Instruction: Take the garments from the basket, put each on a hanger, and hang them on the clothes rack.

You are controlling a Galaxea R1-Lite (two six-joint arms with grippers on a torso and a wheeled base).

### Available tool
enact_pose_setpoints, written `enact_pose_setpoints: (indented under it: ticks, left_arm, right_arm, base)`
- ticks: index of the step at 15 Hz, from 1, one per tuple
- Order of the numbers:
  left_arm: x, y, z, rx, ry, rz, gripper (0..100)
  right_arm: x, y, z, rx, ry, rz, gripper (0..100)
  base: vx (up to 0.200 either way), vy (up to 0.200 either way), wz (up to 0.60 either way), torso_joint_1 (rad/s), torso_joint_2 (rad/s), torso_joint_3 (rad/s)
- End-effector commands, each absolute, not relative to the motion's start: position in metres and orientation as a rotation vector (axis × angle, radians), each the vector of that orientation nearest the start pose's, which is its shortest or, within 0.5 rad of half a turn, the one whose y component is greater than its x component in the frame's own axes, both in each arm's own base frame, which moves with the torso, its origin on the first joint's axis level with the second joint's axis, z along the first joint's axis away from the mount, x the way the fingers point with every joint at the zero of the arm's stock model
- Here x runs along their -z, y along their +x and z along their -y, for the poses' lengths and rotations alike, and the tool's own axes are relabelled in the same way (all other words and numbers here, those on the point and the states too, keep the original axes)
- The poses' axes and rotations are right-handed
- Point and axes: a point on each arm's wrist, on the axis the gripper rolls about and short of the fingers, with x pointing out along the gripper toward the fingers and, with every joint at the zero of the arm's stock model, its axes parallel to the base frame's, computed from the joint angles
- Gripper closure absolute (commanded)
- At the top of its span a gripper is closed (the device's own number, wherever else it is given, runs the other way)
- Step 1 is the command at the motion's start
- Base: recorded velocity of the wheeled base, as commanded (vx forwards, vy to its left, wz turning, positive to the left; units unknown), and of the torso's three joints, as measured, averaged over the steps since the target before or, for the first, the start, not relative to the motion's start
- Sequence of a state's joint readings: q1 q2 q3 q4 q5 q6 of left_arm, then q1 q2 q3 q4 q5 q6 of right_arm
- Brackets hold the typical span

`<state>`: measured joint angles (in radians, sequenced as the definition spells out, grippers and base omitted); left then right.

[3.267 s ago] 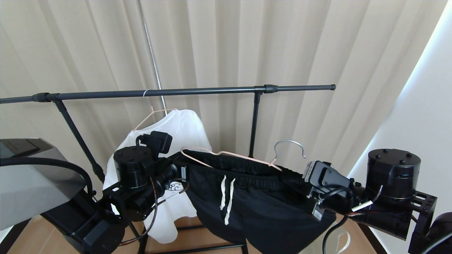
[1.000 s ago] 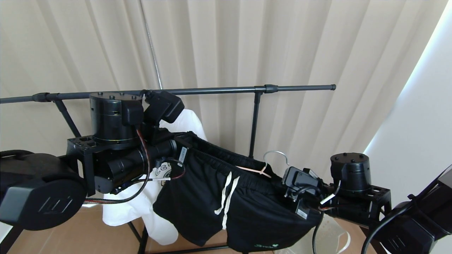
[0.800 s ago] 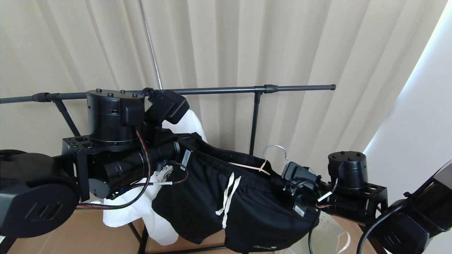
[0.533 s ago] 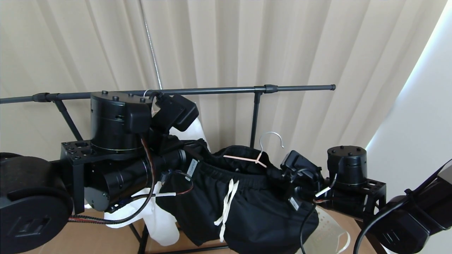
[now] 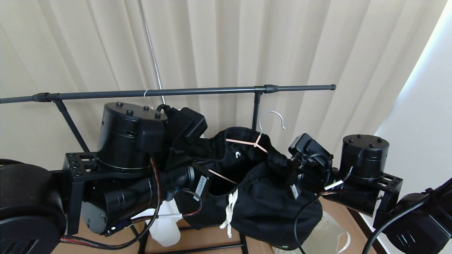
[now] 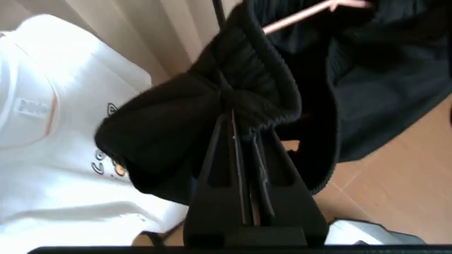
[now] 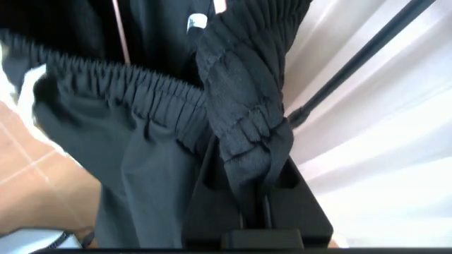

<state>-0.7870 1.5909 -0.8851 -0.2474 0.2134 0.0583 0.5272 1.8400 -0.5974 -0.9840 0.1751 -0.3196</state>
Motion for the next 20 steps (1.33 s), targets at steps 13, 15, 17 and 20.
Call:
enact_pose_setpoints:
  ticks: [13, 15, 17, 20]
  left_arm:
    - [-0.186, 0.19, 0.224, 0.548, 0.066, -0.502, 100]
    - [-0.177, 0.194, 0.225, 0.523, 0.114, -0.509, 100]
    - [-0.174, 0.198, 0.229, 0.53, 0.128, -0.496, 100]
    - [-0.164, 0.204, 0.241, 0.534, 0.153, -0.471, 100]
  right_arm:
    - [-0.129, 0.256, -0.158, -0.753, -0.332, -0.121, 100]
    - [-0.135, 0.249, -0.155, -0.801, -0.322, -0.1, 100]
    - [-0.139, 0.245, -0.153, -0.801, -0.32, -0.087, 100]
    - [-0.143, 0.238, -0.153, -0.812, -0.321, -0.074, 100]
  base:
    - [0.0, 0.0, 0.0, 0.0, 0.0, 0.0]
    - [0.0, 0.0, 0.0, 0.0, 0.0, 0.0]
    - [0.0, 0.0, 0.0, 0.0, 0.0, 0.0]
    - [0.0, 0.0, 0.0, 0.0, 0.0, 0.0]
